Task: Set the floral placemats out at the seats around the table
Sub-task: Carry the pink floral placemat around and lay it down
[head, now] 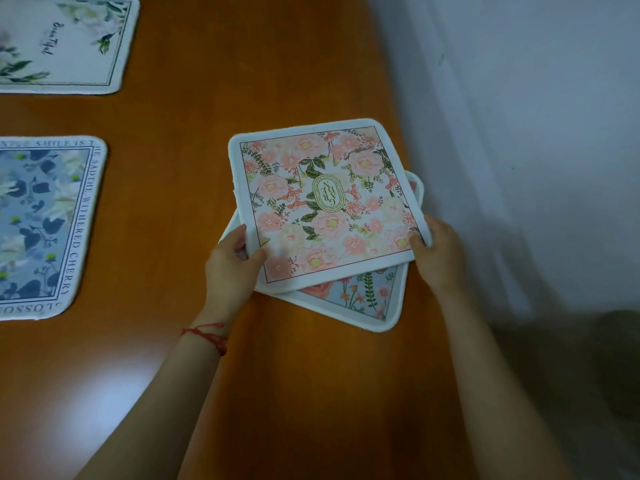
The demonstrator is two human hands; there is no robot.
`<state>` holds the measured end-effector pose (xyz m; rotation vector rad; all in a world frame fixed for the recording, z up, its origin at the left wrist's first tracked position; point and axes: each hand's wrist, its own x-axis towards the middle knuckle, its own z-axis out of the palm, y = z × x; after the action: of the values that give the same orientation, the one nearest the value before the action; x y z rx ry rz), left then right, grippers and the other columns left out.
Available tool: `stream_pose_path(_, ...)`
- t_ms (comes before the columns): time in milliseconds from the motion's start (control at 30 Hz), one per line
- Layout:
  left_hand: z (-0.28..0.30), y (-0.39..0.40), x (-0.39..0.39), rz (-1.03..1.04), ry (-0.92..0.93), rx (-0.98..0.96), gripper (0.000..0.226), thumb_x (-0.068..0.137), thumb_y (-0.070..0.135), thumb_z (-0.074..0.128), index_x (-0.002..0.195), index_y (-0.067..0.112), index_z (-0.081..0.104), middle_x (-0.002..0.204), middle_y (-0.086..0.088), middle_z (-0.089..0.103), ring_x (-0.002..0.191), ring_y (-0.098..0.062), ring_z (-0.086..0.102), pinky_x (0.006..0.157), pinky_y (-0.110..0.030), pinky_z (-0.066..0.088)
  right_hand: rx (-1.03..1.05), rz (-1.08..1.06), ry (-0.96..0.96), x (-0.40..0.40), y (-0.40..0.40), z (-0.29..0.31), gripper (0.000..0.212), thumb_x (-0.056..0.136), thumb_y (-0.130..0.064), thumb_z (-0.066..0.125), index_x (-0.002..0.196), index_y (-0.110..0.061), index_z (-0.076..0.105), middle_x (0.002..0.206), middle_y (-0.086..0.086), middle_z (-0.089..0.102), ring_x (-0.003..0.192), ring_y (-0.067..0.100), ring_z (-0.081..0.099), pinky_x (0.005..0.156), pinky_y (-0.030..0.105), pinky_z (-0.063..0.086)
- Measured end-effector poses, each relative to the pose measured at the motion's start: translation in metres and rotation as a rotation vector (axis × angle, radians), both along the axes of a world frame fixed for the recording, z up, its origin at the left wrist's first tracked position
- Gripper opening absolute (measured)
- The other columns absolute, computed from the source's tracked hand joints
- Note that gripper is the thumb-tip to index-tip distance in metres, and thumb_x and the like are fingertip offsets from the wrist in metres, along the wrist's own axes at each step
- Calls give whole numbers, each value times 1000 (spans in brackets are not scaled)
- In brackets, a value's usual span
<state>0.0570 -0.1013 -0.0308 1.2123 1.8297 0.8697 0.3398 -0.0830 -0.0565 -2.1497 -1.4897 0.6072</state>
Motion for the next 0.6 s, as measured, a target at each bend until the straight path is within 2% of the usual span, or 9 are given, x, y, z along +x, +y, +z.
stream_pose_path(133, 1, 5, 4, 116, -116, -15, 45, 82, 1, 64, 126, 5, 53, 102, 8, 51, 93, -13, 52, 81, -28, 42, -15, -38, 63, 0, 3, -2, 33, 91, -22, 55, 121, -9, 56, 110, 10, 60, 97, 21, 59, 71, 25, 45)
stream_pose_path(300, -3, 14, 2, 188, -159, -62, 45, 80, -1, 65, 124, 4, 54, 100, 2, 55, 92, -18, 54, 82, -33, 46, 41, -87, 35, -4, 7, 5, 31, 88, -15, 59, 118, -6, 59, 109, 14, 59, 96, 25, 58, 76, 29, 47)
stream_pose_path(367, -7, 17, -1, 184, -158, -82, 43, 79, -2, 65, 121, 3, 57, 100, -1, 59, 91, -21, 57, 84, -38, 50, 51, -119, 74, -4, 7, 7, 27, 88, -12, 60, 113, -5, 60, 107, 14, 60, 93, 25, 60, 71, 24, 46)
stream_pose_path(467, -13, 18, -3, 163, -148, -104, 38, 79, -2, 65, 116, 3, 62, 100, -7, 65, 90, -28, 63, 84, -44, 53, 59, -148, 146, -6, 5, 10, 22, 88, -9, 58, 109, -5, 63, 103, 8, 64, 86, 20, 62, 55, 12, 40)
stream_pose_path(600, -17, 15, -6, 172, -109, -100, 36, 78, 1, 68, 114, 2, 63, 102, -10, 66, 90, -28, 63, 84, -45, 53, 72, -175, 197, -12, -4, 14, 25, 88, -6, 58, 112, -4, 63, 105, 11, 66, 82, 16, 60, 54, 11, 40)
